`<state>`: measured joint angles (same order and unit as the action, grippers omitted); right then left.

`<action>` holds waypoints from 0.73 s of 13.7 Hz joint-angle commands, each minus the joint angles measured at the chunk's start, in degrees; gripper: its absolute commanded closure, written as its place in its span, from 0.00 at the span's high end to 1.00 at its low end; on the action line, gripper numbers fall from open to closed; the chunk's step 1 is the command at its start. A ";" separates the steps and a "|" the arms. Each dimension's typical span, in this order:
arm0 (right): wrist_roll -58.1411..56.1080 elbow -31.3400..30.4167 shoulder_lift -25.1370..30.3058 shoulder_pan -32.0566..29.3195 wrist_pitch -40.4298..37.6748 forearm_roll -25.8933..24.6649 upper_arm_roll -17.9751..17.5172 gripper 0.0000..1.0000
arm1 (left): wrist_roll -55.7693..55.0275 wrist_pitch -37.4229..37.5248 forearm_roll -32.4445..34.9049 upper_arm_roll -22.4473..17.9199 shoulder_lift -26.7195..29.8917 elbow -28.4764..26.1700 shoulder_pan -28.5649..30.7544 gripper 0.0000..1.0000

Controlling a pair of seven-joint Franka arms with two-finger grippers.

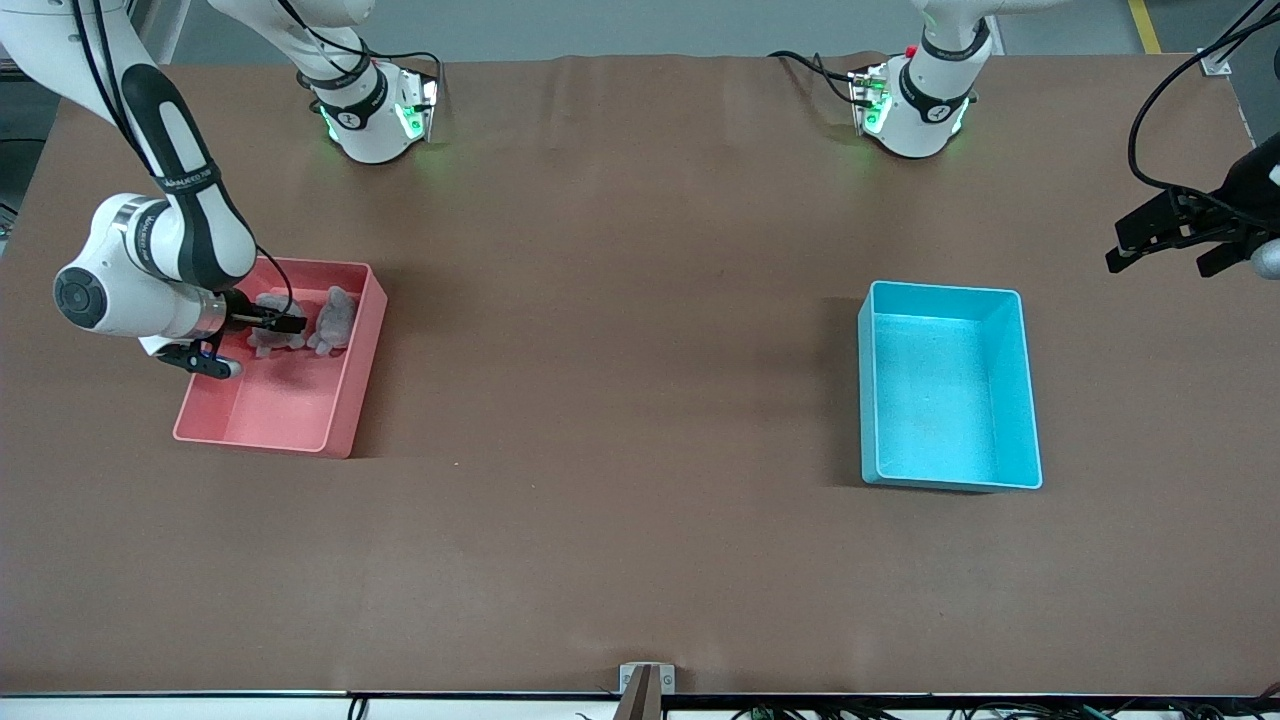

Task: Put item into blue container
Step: 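Reach the right gripper into the pink box and grasp a gray plush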

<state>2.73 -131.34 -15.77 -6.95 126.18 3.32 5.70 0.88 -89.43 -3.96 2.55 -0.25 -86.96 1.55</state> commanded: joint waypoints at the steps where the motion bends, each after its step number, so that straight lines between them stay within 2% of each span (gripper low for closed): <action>1: 0.61 -0.41 -0.23 -0.44 0.56 1.16 -0.52 0.90 | 0.79 -0.13 1.66 0.17 0.34 0.39 -0.05 1.00; 3: 0.61 -0.32 -0.23 -0.35 0.12 1.17 -0.52 0.63 | 0.79 -0.04 1.76 0.17 0.34 0.39 -0.06 1.00; 6: 0.52 0.38 -0.05 -0.26 -1.02 1.08 -0.52 0.15 | 0.88 -0.13 1.85 0.17 0.25 0.39 -0.14 1.00; 7: 0.52 1.08 -0.05 -0.26 -1.89 1.08 -0.52 0.05 | 0.88 -0.13 1.85 0.17 0.25 0.30 -0.14 1.00; 10: 0.52 7.83 -0.05 -0.09 -11.01 1.08 -0.52 0.04 | 0.79 -0.13 1.85 0.17 0.25 0.39 -0.32 1.00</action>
<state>2.76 -127.85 -16.20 -6.92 120.70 3.77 5.61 0.88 -89.43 -3.30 2.61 -0.25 -86.96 1.49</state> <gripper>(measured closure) 0.758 0.000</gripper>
